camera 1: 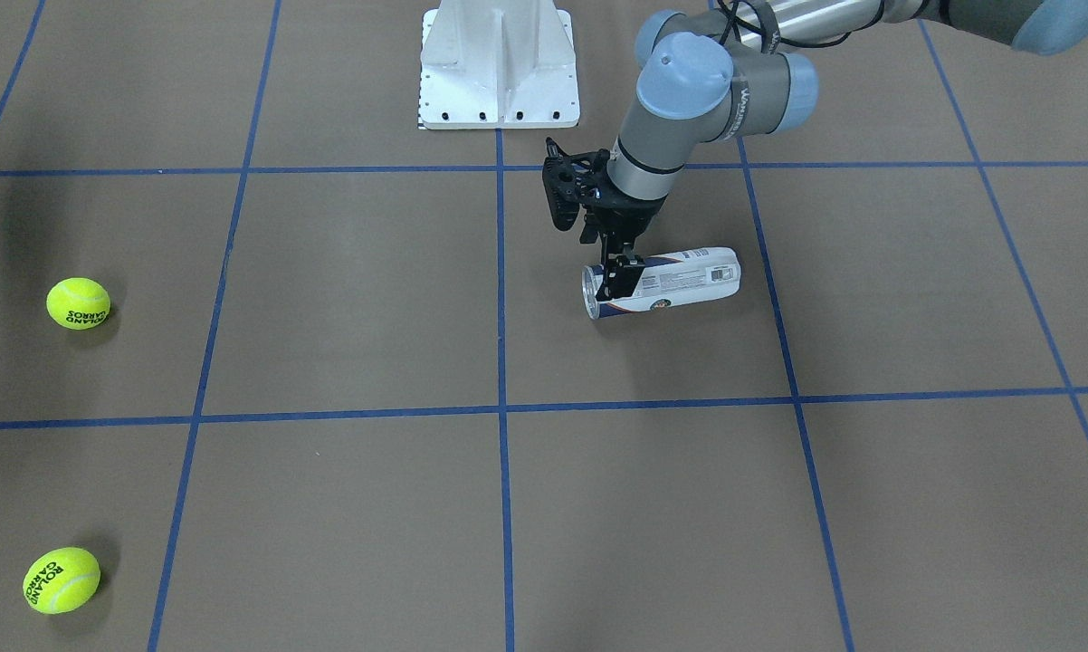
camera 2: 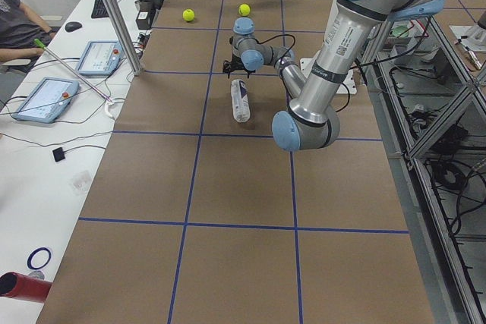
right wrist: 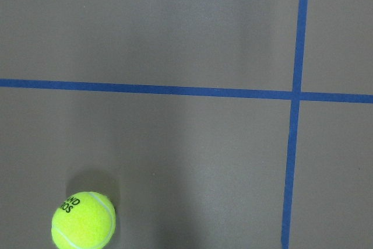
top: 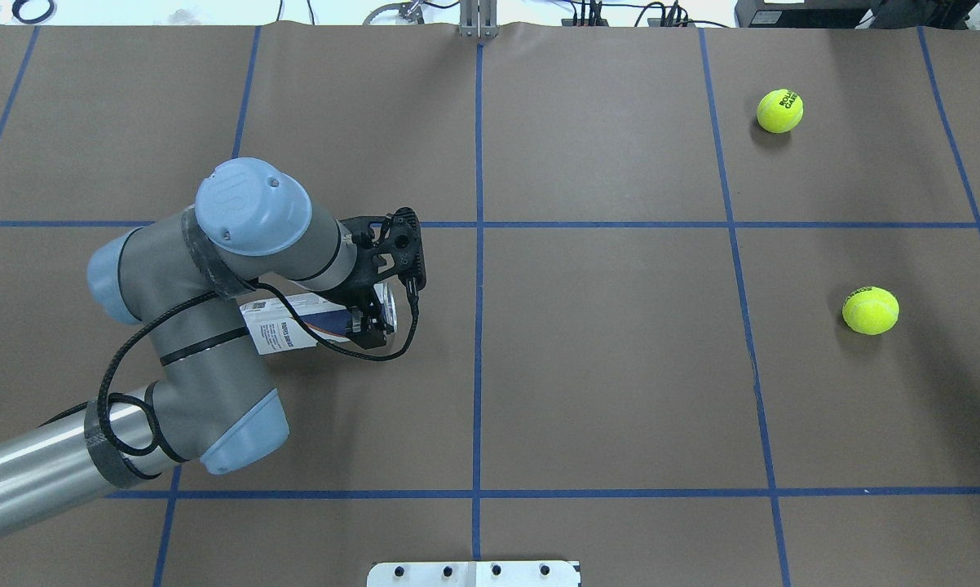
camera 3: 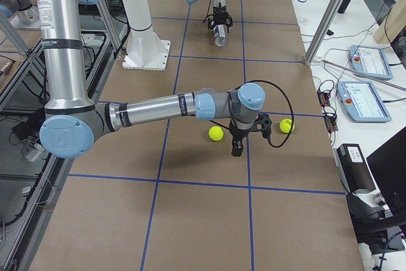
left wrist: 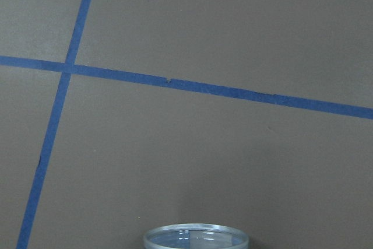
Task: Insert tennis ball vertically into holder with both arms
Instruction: 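Close the left gripper on the can's open end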
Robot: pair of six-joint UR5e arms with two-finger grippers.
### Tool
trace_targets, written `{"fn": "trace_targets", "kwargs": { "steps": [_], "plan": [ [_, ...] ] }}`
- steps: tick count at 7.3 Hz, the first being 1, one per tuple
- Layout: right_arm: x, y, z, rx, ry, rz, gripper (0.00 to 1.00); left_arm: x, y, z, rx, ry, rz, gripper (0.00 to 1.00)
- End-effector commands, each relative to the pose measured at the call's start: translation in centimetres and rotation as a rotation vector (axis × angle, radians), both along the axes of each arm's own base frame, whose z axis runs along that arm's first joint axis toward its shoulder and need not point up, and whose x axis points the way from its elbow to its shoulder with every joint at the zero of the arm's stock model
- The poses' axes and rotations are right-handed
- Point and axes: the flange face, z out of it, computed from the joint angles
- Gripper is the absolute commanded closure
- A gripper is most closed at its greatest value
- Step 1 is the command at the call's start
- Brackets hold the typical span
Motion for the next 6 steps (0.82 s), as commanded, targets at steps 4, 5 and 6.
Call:
{"fn": "trace_targets", "kwargs": {
  "steps": [4, 5, 6],
  "plan": [
    [-0.4, -0.1, 0.6, 0.027, -0.006, -0.005, 0.00, 2.6, -0.1, -0.3, 0.048, -0.126, 0.027, 0.01],
    [-0.4, -0.1, 0.5, 0.028, -0.007, -0.005, 0.00, 2.6, -0.2, -0.3, 0.048, -0.124, 0.026, 0.01],
    [-0.4, -0.1, 0.5, 0.028, -0.008, -0.006, 0.00, 2.8, -0.3, 0.2, 0.041, -0.135, 0.026, 0.01]
  ]
}}
